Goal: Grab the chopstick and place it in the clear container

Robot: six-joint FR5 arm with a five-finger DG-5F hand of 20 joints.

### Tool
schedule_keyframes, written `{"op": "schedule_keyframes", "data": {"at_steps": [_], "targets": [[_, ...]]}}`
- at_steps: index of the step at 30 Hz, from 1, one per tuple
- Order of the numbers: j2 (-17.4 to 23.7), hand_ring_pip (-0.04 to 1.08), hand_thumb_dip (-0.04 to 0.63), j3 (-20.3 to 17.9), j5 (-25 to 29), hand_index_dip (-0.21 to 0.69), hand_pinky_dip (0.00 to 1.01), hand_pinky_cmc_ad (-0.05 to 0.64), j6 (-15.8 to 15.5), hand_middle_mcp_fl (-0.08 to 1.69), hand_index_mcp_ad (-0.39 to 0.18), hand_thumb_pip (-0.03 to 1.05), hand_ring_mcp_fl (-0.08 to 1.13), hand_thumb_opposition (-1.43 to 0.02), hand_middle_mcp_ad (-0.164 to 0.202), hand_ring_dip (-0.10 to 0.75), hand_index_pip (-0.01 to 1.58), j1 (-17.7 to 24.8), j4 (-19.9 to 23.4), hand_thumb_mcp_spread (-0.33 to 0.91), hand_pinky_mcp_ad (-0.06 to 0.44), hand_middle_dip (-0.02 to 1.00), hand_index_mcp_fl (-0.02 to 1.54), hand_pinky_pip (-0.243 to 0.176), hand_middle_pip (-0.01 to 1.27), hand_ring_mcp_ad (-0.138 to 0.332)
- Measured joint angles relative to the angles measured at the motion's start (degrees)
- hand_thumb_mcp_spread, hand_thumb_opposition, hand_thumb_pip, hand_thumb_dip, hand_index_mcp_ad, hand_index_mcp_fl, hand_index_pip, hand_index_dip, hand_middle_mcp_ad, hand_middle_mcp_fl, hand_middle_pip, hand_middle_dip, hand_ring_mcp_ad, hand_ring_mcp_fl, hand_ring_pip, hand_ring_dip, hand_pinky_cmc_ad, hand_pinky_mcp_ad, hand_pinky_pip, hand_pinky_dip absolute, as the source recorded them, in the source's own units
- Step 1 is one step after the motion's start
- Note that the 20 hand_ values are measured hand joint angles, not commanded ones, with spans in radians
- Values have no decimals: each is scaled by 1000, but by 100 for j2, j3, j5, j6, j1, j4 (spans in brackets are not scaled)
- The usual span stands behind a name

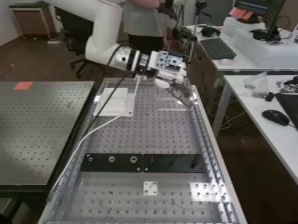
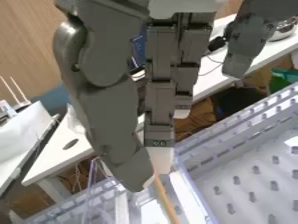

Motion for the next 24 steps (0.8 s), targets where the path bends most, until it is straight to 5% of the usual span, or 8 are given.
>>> {"op": "schedule_keyframes", "data": {"at_steps": [24], "targets": [[-203,108,243,256,-509,445,178,379,112,1395,-253,417,543,-1096,37,506,393,-96,-234,737,330,653,1299,-2,159,0]]}}
